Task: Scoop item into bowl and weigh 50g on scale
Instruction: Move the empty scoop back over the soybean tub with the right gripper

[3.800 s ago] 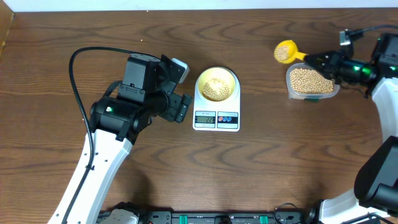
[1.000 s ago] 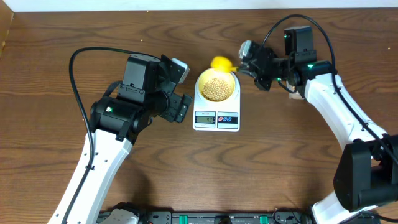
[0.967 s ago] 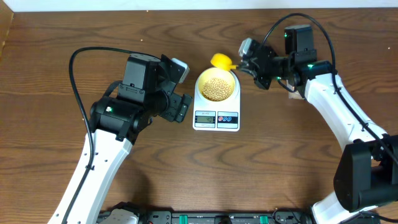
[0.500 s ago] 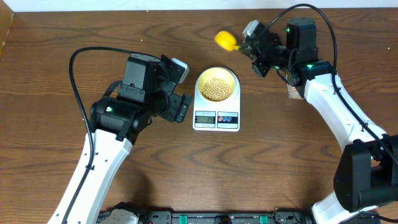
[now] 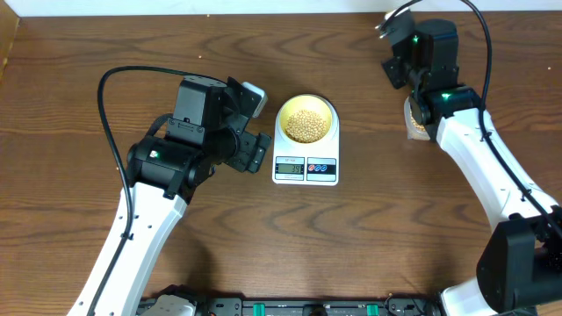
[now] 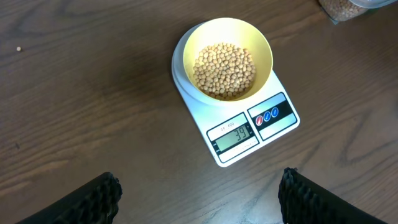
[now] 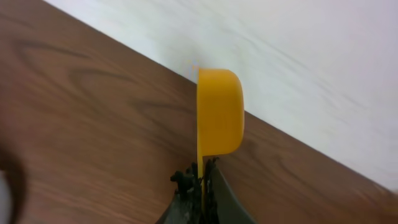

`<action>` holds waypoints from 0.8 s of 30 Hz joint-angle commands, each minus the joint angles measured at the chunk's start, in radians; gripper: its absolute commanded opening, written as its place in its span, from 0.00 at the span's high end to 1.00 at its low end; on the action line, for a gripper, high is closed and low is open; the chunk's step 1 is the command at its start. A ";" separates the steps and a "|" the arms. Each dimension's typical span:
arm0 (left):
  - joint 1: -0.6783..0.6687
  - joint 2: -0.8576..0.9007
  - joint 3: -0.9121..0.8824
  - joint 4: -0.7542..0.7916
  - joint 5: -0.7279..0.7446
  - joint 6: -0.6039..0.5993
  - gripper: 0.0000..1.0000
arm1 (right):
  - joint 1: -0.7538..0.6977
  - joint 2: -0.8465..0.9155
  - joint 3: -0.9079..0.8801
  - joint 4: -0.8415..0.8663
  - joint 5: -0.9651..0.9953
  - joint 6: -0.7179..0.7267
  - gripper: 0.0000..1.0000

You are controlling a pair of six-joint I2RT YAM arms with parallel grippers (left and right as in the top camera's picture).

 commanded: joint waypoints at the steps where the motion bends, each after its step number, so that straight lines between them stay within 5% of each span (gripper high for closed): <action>1: 0.004 0.003 0.000 -0.003 0.012 0.013 0.17 | -0.003 -0.033 0.003 -0.023 0.207 -0.015 0.99; 7: 0.004 0.003 0.000 -0.003 0.012 0.013 0.17 | -0.011 -0.033 0.003 -0.138 0.330 -0.047 0.99; 24: 0.004 0.003 0.000 -0.003 0.012 0.013 0.17 | -0.014 -0.033 0.003 -0.392 0.329 0.200 0.99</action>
